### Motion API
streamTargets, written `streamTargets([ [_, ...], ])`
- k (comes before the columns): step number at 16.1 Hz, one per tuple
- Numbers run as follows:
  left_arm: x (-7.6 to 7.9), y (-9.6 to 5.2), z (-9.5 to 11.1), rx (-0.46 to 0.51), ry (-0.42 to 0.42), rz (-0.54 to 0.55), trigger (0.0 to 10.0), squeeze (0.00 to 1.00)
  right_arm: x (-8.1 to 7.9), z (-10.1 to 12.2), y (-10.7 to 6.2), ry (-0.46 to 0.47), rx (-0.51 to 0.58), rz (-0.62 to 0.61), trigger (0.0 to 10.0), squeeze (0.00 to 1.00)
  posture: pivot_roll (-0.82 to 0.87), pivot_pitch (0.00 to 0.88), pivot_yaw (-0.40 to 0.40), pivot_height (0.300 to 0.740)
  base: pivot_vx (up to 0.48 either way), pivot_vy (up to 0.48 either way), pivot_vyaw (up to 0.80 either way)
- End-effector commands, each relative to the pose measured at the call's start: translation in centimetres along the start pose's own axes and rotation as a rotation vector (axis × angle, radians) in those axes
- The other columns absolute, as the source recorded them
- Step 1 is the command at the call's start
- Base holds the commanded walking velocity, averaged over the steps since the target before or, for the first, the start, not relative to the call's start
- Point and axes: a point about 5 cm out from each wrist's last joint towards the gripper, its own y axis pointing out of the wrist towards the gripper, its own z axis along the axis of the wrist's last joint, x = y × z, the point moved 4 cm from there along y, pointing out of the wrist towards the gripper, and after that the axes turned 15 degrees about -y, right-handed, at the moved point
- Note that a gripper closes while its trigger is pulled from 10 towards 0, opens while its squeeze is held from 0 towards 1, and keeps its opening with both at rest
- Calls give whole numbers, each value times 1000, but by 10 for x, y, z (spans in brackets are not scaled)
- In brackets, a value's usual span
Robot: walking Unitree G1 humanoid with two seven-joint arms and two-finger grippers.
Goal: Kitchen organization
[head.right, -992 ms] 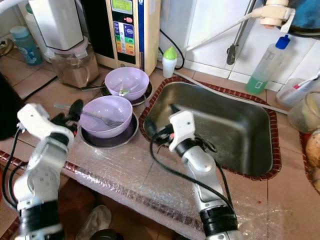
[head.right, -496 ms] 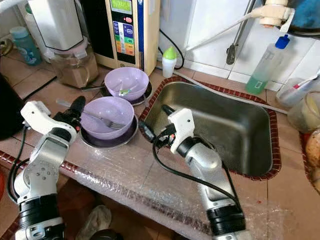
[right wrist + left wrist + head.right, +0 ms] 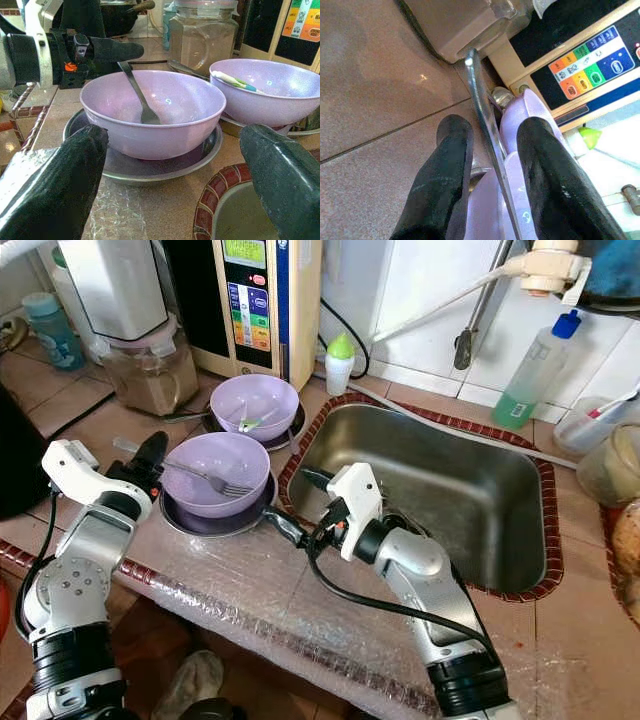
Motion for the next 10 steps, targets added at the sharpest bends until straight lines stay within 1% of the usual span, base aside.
streamTargets([
  [1,0,1,1,-4,2,4,0,0,2,4,0,-16,4,6,10000,0,11,0,0,740,0,0,0],
  [2,1,2,2,-4,-15,-1,0,0,0,1,0,-27,-9,14,10000,0,11,0,0,740,0,0,0],
  [6,1,1,4,0,-14,-7,0,0,-2,0,0,-30,-19,26,10000,0,14,0,-3,740,0,0,0],
  [9,7,1,4,1,13,-35,0,0,-6,-2,-2,-16,-26,59,10000,0,14,0,-2,740,0,0,0],
  [10,12,1,7,20,32,-53,0,0,-7,-3,-2,-9,-29,65,10000,0,14,0,-2,740,0,0,0],
])
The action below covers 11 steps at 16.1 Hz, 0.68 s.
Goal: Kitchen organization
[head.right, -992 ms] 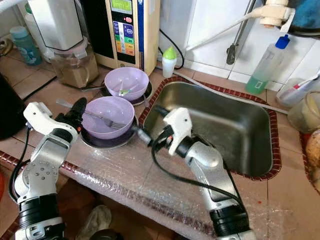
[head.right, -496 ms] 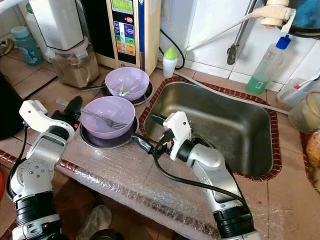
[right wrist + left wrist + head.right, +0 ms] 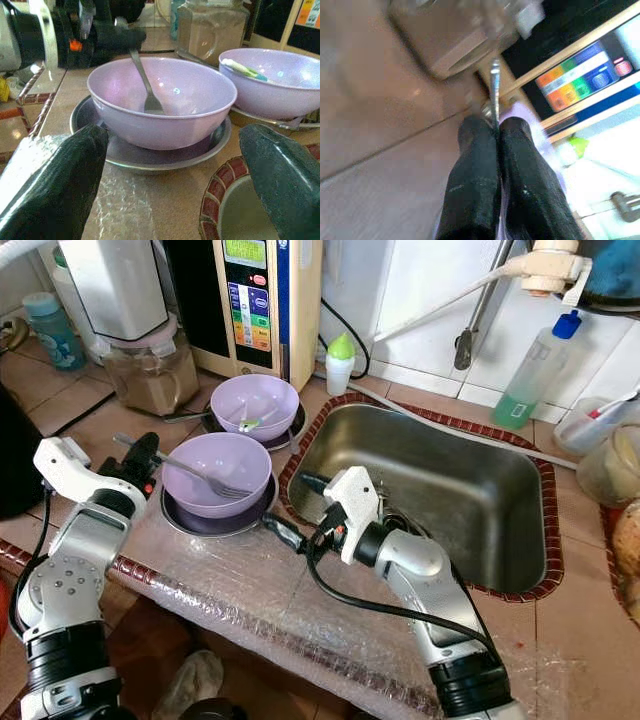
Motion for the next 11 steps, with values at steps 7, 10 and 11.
streamTargets([
  [7,63,0,11,44,136,-258,0,0,24,11,4,-27,41,-145,10000,0,15,0,-5,740,0,0,0],
  [10,116,-8,7,18,208,-492,0,0,38,24,7,-8,93,-238,10000,0,15,0,-5,740,0,0,0],
  [11,132,-12,1,-18,264,-566,0,0,40,30,10,-1,115,-254,10000,0,15,0,-5,740,0,0,0],
])
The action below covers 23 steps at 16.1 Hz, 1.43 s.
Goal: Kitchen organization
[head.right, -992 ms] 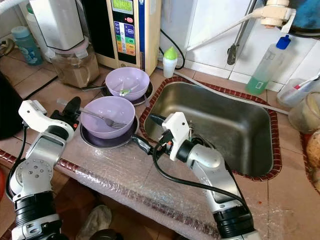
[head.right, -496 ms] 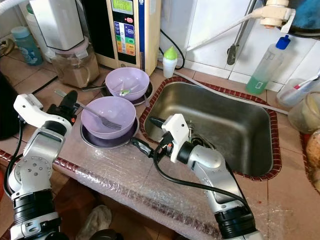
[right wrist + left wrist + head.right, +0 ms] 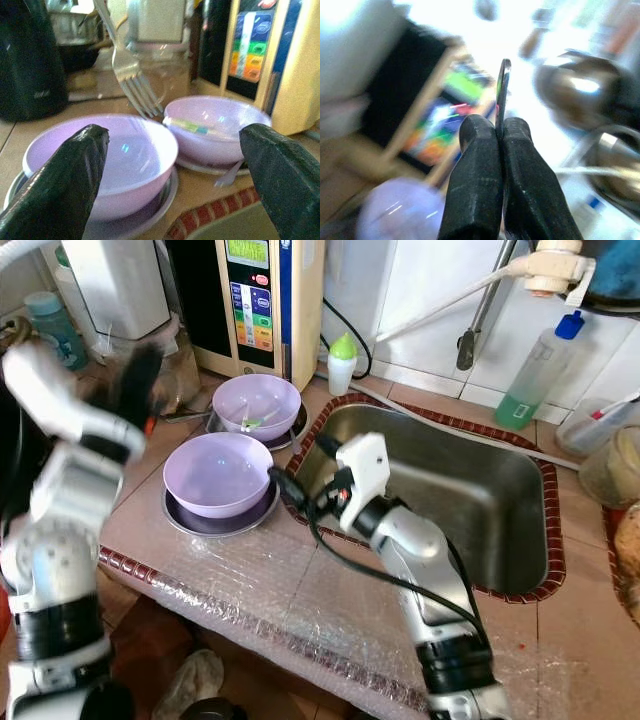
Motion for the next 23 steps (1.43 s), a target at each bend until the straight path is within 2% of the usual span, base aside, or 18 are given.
streamTargets([
  [1,21,5,-12,-85,38,-111,0,0,6,4,2,-4,11,-24,10000,0,15,0,3,740,0,0,0],
  [2,34,6,-24,-159,87,-196,0,0,5,5,4,-2,19,-26,10000,0,15,0,3,740,0,0,0],
  [6,44,11,-51,-295,185,-290,0,0,8,14,11,-31,49,-59,10000,0,17,0,10,740,0,0,0],
  [8,49,9,-62,-338,191,-329,0,0,8,15,11,-32,52,-69,10000,0,11,0,17,740,0,0,0],
  [9,51,7,-67,-359,191,-345,0,0,9,15,11,-33,53,-73,4745,0,11,0,17,740,0,0,0],
  [10,53,4,-76,-395,194,-364,0,0,10,15,11,-32,55,-87,0,0,8,0,20,740,0,0,0],
  [14,48,-4,-91,-444,204,-369,0,0,14,9,10,-37,21,-115,0,0,6,0,23,740,0,0,0],
  [17,45,-6,-95,-452,208,-363,0,0,20,4,9,-40,-7,-134,0,0,5,0,18,740,0,0,0],
  [18,41,-8,-97,-457,223,-356,0,0,25,-7,8,-33,-67,-153,0,0,5,0,16,740,0,0,0],
  [23,38,-9,-98,-448,224,-348,0,0,31,-21,4,-6,-136,-201,0,0,5,0,12,740,0,0,0],
])
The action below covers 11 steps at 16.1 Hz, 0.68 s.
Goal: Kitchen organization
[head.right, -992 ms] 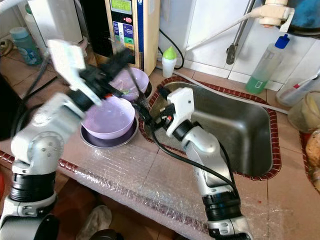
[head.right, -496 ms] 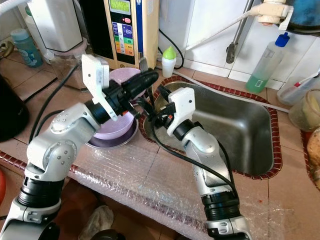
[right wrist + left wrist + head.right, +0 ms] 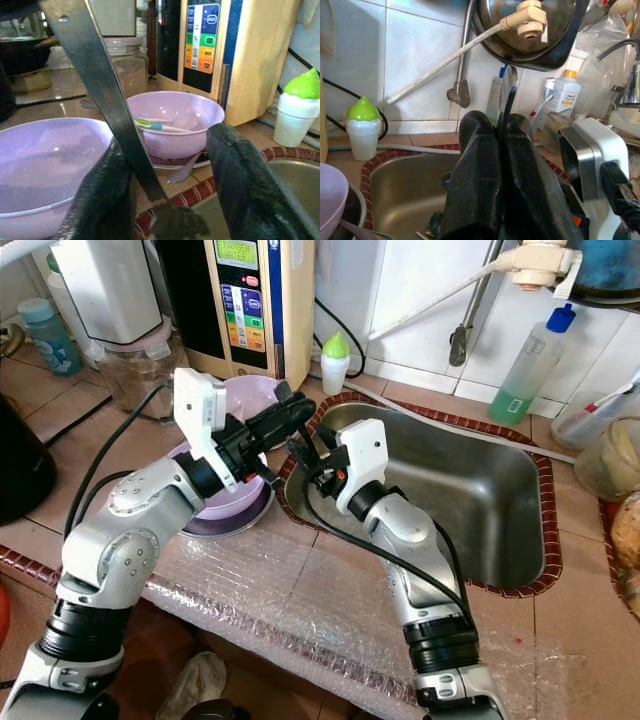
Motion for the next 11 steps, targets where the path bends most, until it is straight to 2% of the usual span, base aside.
streamTargets([
  [1,3,-2,3,11,17,-22,0,0,19,-11,-6,12,-61,-83,0,0,5,0,12,740,0,0,0],
  [2,2,-2,1,8,19,-20,275,0,21,-12,-6,11,-65,-94,0,0,5,0,12,740,0,0,0],
  [3,2,-2,-1,1,24,-19,1020,0,23,-12,-6,9,-68,-101,0,0,5,0,12,740,0,0,0],
  [4,1,-2,-2,-2,23,-17,2431,0,24,-13,-6,8,-72,-107,0,0,5,0,12,740,0,0,0],
  [7,-2,-4,-10,-18,24,0,4157,0,25,-15,-6,3,-82,-121,0,0,2,0,14,740,0,0,0],
  [9,-3,-4,-12,-21,25,7,4275,0,26,-16,-7,2,-85,-124,0,0,2,0,14,740,0,0,0],
  [10,-6,-5,-16,-29,30,21,10000,0,29,-20,-7,-10,-104,-139,0,0,2,0,13,740,0,0,0],
  [11,-7,-5,-19,-33,30,28,10000,0,32,-22,-8,-24,-116,-153,0,0,4,0,12,740,0,0,0],
])
